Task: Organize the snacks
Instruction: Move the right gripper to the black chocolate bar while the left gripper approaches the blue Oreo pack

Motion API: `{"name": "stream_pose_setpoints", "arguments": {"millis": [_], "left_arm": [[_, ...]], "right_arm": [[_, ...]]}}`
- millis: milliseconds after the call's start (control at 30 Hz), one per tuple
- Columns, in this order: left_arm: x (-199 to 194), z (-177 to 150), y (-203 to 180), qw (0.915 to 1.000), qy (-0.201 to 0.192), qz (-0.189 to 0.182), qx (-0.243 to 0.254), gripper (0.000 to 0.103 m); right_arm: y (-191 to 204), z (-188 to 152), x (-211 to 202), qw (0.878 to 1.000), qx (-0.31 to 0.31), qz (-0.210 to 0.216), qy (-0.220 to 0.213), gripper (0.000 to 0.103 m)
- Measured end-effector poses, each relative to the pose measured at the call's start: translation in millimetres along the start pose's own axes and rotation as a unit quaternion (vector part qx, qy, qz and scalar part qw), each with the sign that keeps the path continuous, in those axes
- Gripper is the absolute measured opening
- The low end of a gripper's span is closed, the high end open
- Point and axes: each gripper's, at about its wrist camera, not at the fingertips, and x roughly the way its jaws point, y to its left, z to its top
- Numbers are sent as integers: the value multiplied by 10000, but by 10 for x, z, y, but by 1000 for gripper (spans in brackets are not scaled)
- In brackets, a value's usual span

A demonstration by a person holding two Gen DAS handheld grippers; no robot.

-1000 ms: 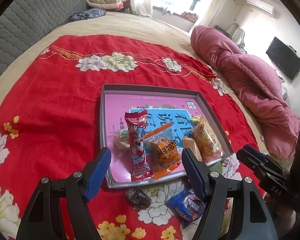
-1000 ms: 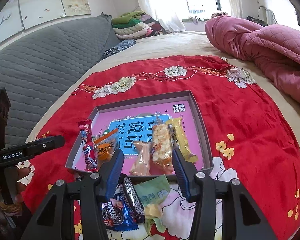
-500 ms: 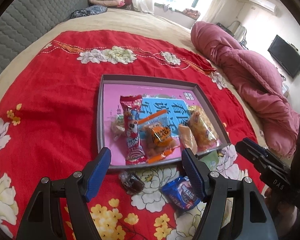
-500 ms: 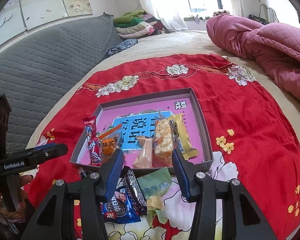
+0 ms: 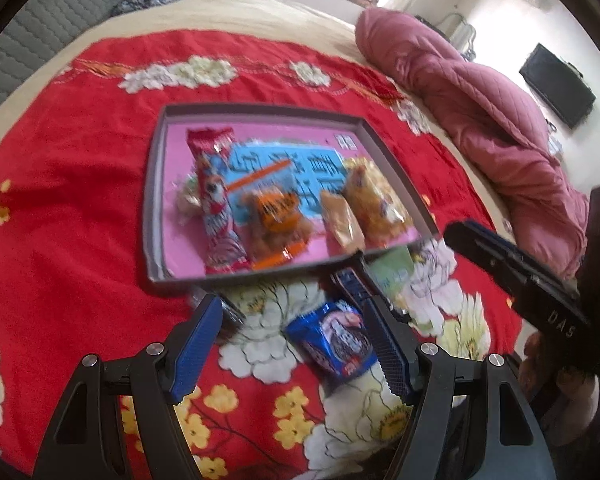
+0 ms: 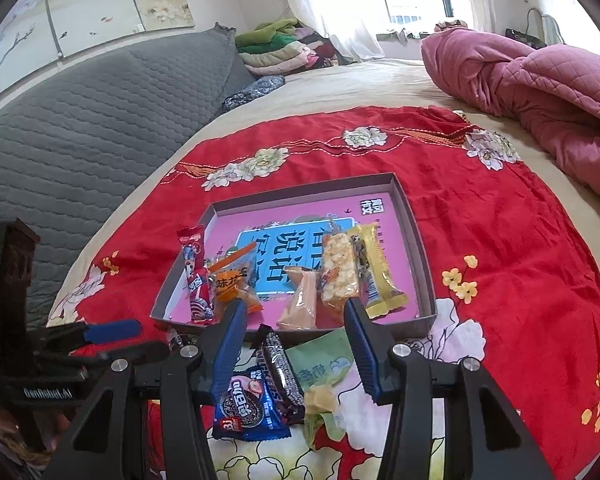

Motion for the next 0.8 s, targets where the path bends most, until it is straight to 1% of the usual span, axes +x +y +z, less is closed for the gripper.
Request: {"name": "stream_pose_setpoints", "arguments": {"millis": [133,300,533,800], "left_arm": [[114,-83,-4,9995,235,-224,-35,75],[253,-168,30,9979,519,-359,-136,75],[363,-225,27,9960,733,-483,-193,75],[478,-267,-33,9943,871,-595,-178,75]], "right_arm": [[31,-24,38,9999,-77,81,102,50],[98,-84,95,9992,-251,153,256,50],[164,-143,164,9978,-434,258,437,50],[174,-224,251,9958,-598,281,638,50]]}}
